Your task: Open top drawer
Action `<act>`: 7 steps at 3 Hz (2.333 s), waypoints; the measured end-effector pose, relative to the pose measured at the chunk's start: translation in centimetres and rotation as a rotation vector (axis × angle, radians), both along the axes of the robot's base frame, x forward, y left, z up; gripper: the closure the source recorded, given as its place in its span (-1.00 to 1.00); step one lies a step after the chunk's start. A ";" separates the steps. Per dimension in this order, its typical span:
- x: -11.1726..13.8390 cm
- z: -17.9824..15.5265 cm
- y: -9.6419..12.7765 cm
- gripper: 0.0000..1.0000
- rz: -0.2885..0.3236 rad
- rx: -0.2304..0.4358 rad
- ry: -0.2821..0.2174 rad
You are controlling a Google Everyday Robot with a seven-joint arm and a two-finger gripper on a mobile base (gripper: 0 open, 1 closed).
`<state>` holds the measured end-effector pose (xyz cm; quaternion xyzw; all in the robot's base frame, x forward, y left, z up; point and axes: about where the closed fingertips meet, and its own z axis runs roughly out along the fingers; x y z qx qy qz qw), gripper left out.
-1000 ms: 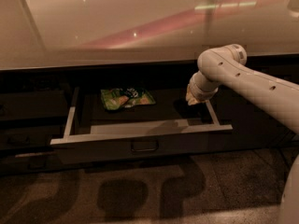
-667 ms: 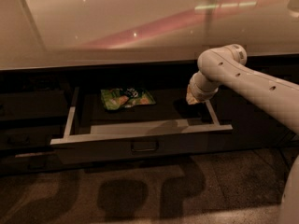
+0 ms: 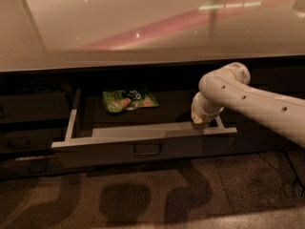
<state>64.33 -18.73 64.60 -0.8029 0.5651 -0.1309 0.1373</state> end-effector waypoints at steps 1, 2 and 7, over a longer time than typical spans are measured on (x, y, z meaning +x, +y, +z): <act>-3.7 -0.4 -1.6 1.00 0.013 -0.071 -0.054; -3.9 -0.2 -1.8 1.00 0.015 -0.077 -0.054; -9.7 -4.1 -4.8 -1.00 -0.005 -0.240 -0.064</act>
Offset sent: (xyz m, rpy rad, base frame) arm -0.1406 -0.0410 -0.0668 -0.2340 -0.0118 0.0847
